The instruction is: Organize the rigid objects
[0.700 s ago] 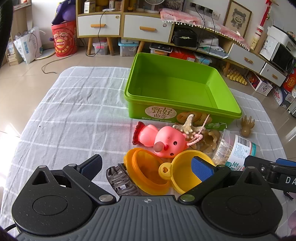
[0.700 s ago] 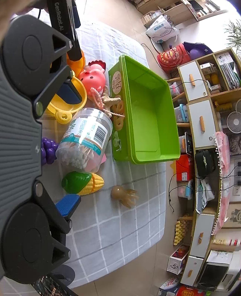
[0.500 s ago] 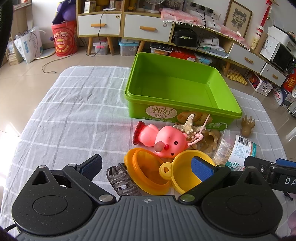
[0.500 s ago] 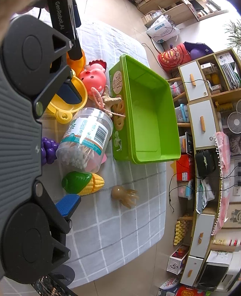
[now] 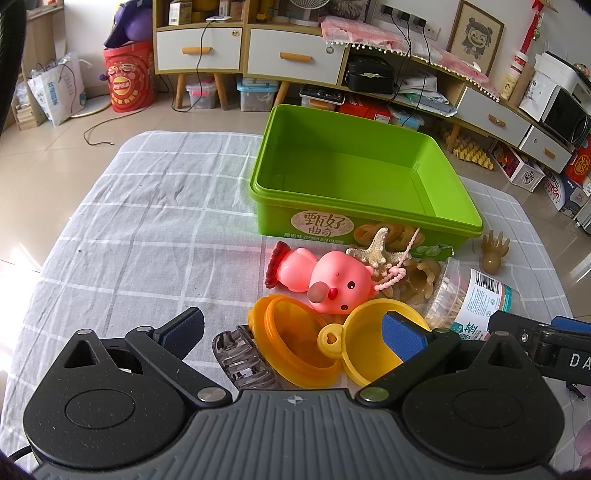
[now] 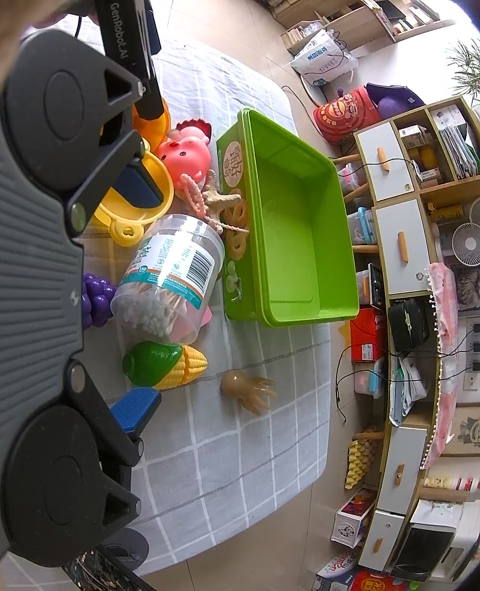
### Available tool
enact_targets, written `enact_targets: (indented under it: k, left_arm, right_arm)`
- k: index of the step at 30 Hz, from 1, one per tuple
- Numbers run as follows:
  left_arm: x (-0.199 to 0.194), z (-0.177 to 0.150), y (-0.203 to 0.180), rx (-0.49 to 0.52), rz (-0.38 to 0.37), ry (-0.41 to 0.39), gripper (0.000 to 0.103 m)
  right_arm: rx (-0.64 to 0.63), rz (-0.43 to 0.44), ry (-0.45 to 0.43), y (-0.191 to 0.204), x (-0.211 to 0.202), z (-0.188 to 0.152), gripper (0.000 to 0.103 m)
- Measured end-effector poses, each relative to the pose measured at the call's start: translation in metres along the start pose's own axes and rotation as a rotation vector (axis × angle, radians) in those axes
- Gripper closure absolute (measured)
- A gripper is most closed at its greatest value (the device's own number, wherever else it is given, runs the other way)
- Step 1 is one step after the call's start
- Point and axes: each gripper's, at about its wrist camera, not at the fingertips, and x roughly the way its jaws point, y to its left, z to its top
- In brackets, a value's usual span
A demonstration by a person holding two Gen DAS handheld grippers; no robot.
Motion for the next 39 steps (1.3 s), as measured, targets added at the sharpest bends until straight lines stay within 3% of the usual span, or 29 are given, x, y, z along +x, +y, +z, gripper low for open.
enact_targets:
  k: [23,29,35,39]
  left_arm:
    - [0.001,0.001,0.001,0.001,0.0,0.002,0.002]
    - [0.002,0.002,0.001,0.04,0.008,-0.007,0.002]
    - [0.007,0.007,0.007,0.068,-0.061,0.029,0.002]
    - [0.008,0.008,0.011,0.141,-0.11,0.019,0.002]
  right_arm:
    - [0.004,-0.001,0.0,-0.001,0.0,0.0,0.018]
    - [0.021,0.002,-0.004,-0.008,-0.001,0.002,0.018]
    - [0.028,0.046,0.01,-0.017,0.004,0.014,0.018]
    - [-0.013,0.111,0.018,-0.02,0.012,0.022,0.018]
